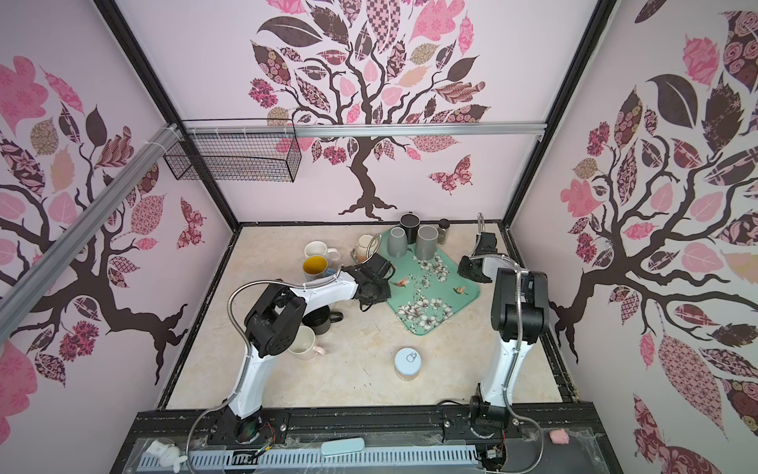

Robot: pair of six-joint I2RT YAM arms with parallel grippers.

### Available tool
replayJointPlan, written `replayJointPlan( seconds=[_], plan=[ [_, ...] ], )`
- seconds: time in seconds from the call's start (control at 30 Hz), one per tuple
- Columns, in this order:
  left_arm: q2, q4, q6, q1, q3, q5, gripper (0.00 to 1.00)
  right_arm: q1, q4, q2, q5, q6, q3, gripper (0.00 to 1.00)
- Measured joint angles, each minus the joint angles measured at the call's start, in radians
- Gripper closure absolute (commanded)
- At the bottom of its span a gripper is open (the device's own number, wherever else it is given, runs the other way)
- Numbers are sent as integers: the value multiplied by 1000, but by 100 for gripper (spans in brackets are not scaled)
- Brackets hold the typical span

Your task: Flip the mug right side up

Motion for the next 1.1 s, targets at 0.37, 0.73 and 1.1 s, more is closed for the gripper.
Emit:
replayJointPlan(
  seconds=[0.37,0.73,1.1],
  plan=[
    [0,-2,-48,-6,0,-10,93,-2,39,-42,29,5,-64,83],
    [-12,35,-71,-18,-28,-21,100,-4,24,-126,36,17,-163,85],
    [-42,176,-103,-84,-112,53,100,23,-203,-161,-18,32,-176,84]
  ],
)
